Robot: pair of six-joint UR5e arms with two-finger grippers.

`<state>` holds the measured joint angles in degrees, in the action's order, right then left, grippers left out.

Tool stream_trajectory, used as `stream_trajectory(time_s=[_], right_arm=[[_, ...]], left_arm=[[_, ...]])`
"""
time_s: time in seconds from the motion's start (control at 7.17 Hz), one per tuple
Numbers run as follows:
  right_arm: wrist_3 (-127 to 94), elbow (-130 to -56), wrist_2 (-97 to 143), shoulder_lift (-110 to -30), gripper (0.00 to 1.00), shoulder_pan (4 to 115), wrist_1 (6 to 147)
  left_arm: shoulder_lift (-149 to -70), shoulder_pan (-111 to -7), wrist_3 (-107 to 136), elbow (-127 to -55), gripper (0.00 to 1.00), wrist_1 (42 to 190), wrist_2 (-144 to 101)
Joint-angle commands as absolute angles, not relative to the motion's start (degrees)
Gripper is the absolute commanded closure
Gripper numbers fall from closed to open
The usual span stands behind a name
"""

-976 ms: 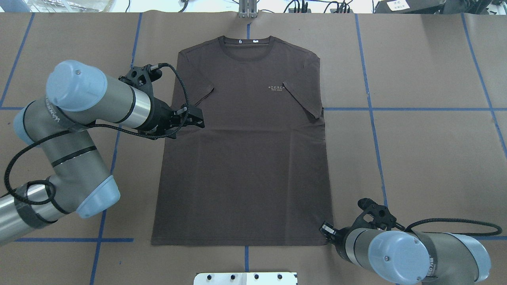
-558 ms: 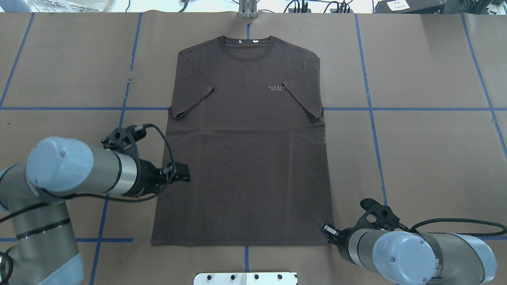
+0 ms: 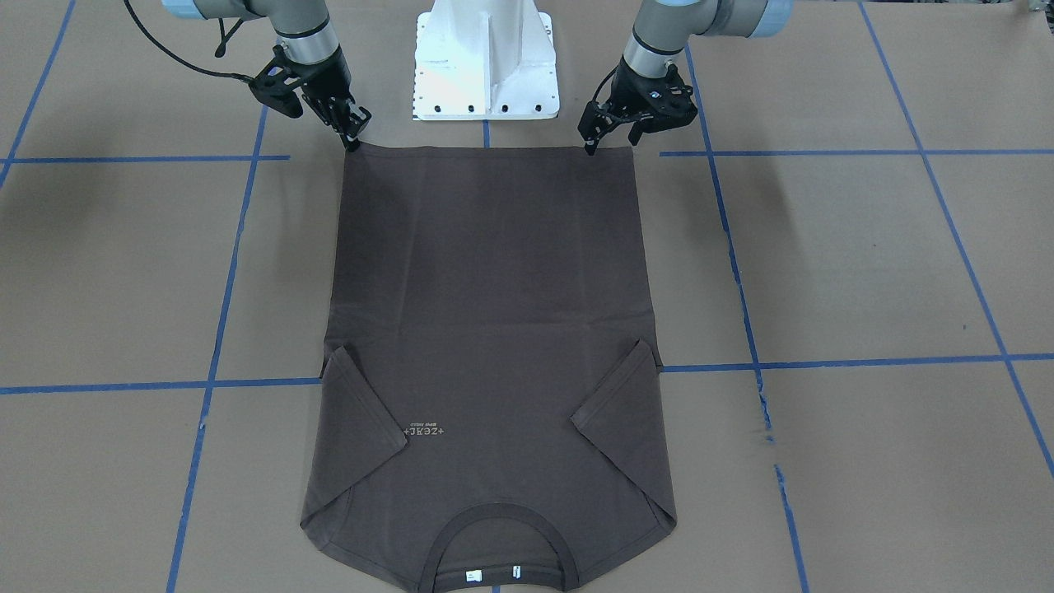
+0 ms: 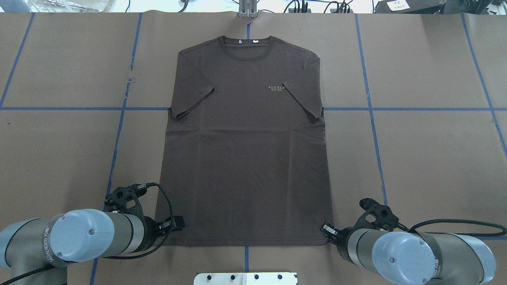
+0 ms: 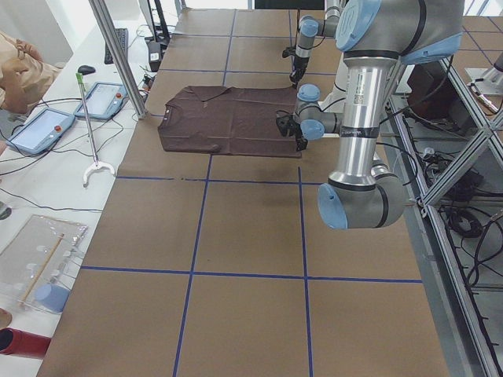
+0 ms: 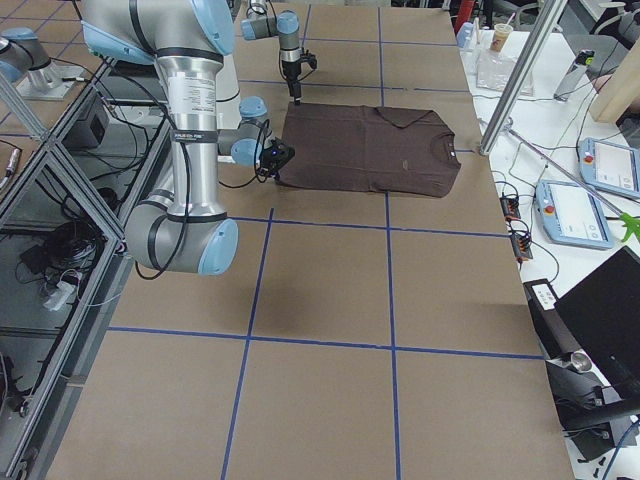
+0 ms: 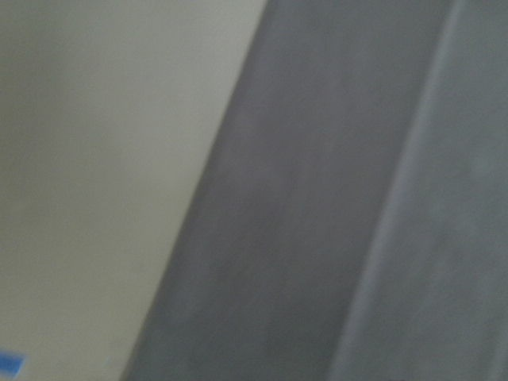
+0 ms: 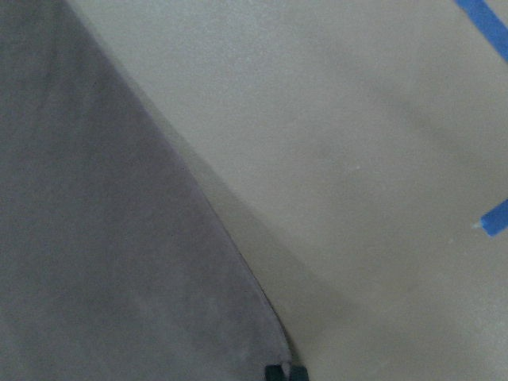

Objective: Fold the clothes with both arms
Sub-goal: 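Move the left gripper to the other hem corner nearest the robot, then grasp both hem corners with the left and right grippers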

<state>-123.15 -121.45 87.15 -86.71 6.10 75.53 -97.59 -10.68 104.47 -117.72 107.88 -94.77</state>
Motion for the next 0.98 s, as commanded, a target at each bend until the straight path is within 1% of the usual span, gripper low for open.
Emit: stream_trajectory(time_s=[0.0, 0.28, 0.42, 0.84], right_arm=[[-123.0, -121.4, 87.2, -86.6, 1.0, 6.4, 75.6], [-123.0, -121.5, 87.1, -86.6, 1.0, 6.5, 75.5], [-123.0, -121.6, 87.0, -86.6, 1.0, 6.7, 75.5], [-123.0, -121.6, 86.7, -86.7, 1.0, 6.8, 75.6]], left_arm=[[-95.2, -8.5, 106.7, -117.7, 0.09, 108.0, -94.2], [-95.1, -8.4, 106.8, -117.4, 0.14, 108.0, -94.2], [-95.1, -8.4, 106.8, -117.3, 0.22, 108.0, -94.2], [-95.3, -8.1, 106.7, -116.7, 0.24, 108.0, -94.1]])
